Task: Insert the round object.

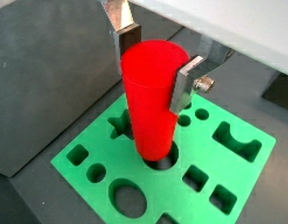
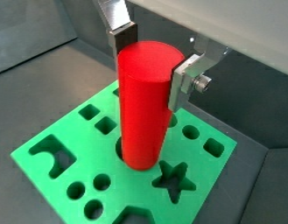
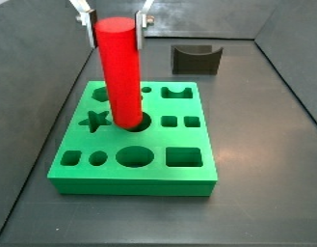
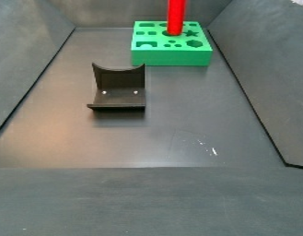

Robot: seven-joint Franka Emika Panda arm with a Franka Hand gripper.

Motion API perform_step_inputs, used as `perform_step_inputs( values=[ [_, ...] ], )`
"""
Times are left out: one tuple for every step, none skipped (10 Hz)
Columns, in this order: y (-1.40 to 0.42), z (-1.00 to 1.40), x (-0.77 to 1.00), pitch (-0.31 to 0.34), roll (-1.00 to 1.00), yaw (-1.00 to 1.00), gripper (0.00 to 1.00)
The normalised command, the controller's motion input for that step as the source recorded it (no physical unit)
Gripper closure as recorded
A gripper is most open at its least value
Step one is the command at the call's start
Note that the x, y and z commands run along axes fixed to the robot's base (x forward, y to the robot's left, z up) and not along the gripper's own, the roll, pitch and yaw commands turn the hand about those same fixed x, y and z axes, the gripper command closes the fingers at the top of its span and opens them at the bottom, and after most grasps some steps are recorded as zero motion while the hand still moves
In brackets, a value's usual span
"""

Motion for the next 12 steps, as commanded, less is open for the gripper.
perform_step_inputs(
  values=[
    [0.00, -0.13, 0.17, 0.000, -0.03, -0.19, 1.00],
    [-0.02, -0.19, 0.24, 0.000, -0.07, -0.15, 1.00],
    [0.00, -0.18, 0.26, 0.000, -0.07, -0.12, 1.00],
    [0.00, -0.17, 0.24, 0.000, -0.05, -0.08, 1.00],
    [0.00, -0.17, 0.24, 0.000, -0.03, -0.08, 1.00],
    [0.00, -0.14, 0.13, 0.001, -0.01, -0.08, 1.00],
    [0.00, -0.12, 0.00, 0.000, -0.02, -0.01, 1.00],
    [0.00, -0.18, 0.00, -0.001, -0.04, -0.01, 1.00],
    [0.00, -0.29, 0.00, -0.010, -0.07, 0.00, 1.00],
    [0.00, -0.30, 0.00, 0.000, -0.09, 0.00, 1.00],
    [0.00, -0.27, 0.00, -0.003, -0.09, 0.00, 1.00],
    [0.00, -0.26, 0.00, 0.000, -0.09, 0.00, 1.00]
  ],
)
